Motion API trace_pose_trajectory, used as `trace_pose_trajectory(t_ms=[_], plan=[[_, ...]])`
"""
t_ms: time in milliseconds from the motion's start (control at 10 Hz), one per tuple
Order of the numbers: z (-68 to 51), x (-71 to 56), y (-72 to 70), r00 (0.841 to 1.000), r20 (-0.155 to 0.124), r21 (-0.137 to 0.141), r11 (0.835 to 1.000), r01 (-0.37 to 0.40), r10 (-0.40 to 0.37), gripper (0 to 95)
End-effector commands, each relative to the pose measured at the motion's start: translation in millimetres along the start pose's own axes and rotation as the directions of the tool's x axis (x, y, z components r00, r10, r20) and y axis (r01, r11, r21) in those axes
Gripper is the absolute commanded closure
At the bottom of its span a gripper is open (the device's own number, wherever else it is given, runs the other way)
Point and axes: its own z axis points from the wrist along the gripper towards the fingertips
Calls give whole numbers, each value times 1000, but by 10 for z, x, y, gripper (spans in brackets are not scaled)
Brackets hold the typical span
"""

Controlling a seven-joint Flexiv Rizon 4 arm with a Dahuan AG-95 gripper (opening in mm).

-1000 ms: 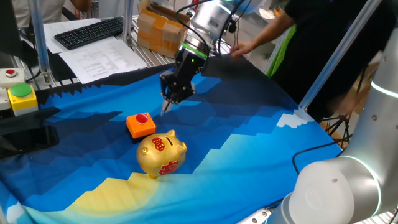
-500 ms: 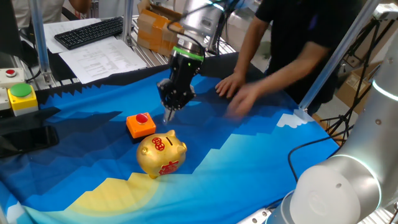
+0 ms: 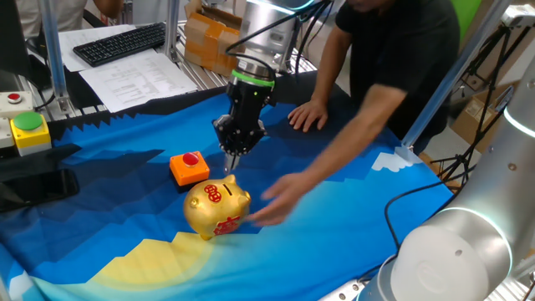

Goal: Drop coins into a piggy bank

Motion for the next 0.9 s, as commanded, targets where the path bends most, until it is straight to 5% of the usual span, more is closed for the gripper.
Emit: trace_pose_trajectory(t_ms=[100, 600, 900], plan=[[5, -2, -5, 1000, 1, 7, 1000, 1, -1, 950], [52, 1, -72, 1000, 4, 11, 1000, -2, 2, 950], [-9, -121, -28, 1000, 6, 1, 1000, -4, 4, 950]])
